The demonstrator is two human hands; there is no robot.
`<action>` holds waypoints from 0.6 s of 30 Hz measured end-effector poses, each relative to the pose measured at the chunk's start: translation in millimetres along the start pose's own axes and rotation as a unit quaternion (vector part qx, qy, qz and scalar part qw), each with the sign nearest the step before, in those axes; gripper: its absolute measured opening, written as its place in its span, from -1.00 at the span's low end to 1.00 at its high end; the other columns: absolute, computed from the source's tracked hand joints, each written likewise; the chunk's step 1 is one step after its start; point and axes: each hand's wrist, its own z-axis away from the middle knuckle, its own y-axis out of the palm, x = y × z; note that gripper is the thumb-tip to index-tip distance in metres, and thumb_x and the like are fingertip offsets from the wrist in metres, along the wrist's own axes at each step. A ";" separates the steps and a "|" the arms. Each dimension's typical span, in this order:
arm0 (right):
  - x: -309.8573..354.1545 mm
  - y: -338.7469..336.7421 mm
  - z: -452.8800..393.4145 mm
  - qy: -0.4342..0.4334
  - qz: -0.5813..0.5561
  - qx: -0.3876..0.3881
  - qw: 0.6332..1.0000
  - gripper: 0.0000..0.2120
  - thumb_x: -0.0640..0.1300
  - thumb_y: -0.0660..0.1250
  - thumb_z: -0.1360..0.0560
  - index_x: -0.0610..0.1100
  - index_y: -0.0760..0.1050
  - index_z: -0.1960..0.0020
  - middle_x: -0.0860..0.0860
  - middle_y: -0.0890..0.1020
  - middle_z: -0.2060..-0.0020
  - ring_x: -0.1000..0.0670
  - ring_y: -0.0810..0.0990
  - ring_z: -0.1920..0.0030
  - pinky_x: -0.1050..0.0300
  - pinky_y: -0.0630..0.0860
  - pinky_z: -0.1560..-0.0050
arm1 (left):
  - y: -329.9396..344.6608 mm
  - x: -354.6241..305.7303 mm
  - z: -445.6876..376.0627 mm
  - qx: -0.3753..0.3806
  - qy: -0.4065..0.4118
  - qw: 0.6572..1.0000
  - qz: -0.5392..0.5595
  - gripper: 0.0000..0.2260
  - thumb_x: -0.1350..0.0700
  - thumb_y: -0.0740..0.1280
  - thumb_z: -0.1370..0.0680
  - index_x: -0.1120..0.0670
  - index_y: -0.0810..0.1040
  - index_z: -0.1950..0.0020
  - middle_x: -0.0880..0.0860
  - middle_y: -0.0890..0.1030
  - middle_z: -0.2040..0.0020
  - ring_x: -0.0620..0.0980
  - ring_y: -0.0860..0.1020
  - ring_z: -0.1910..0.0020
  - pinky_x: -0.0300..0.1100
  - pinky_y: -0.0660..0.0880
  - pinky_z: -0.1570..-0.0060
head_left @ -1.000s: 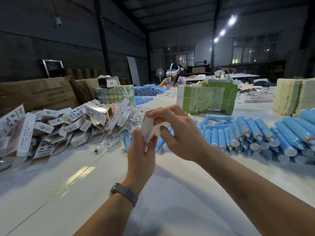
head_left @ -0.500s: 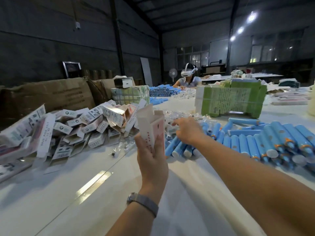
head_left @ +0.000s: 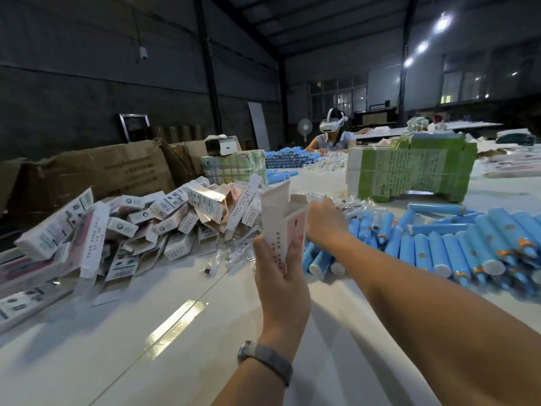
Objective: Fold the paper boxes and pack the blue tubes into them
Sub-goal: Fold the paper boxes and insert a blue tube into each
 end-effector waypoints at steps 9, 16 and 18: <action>7.0 -125.0 69.0 -0.021 -0.444 -0.300 0.844 -0.85 -0.17 0.36 -0.51 0.07 0.50 0.01 0.22 0.59 0.25 0.23 0.54 0.26 0.32 0.51 0.20 | 5.3 -5.6 14.5 0.047 0.079 0.993 -0.071 -0.83 -0.04 0.28 -0.61 -0.20 0.27 0.01 -0.08 0.50 0.08 0.14 0.50 0.10 0.21 0.48 0.11; 4.1 -155.5 125.1 -0.096 -0.447 -0.324 0.828 -0.86 -0.22 0.41 -0.48 0.00 0.51 0.10 0.15 0.60 0.27 0.15 0.55 0.27 0.20 0.54 0.26 | 4.0 -9.0 16.2 0.046 0.083 0.993 -0.066 -0.71 0.04 0.32 -0.61 -0.22 0.21 0.08 0.04 0.53 0.09 0.19 0.48 0.15 0.20 0.47 0.19; 4.2 -152.2 129.6 -0.129 -0.388 -0.309 0.859 -0.89 -0.19 0.41 -0.49 -0.02 0.51 0.09 0.21 0.58 0.26 0.15 0.54 0.28 0.15 0.52 0.32 | 4.6 -9.5 19.9 0.062 0.095 0.990 -0.083 -0.78 -0.01 0.27 -0.63 -0.22 0.23 0.05 0.00 0.51 0.08 0.17 0.47 0.11 0.26 0.46 0.12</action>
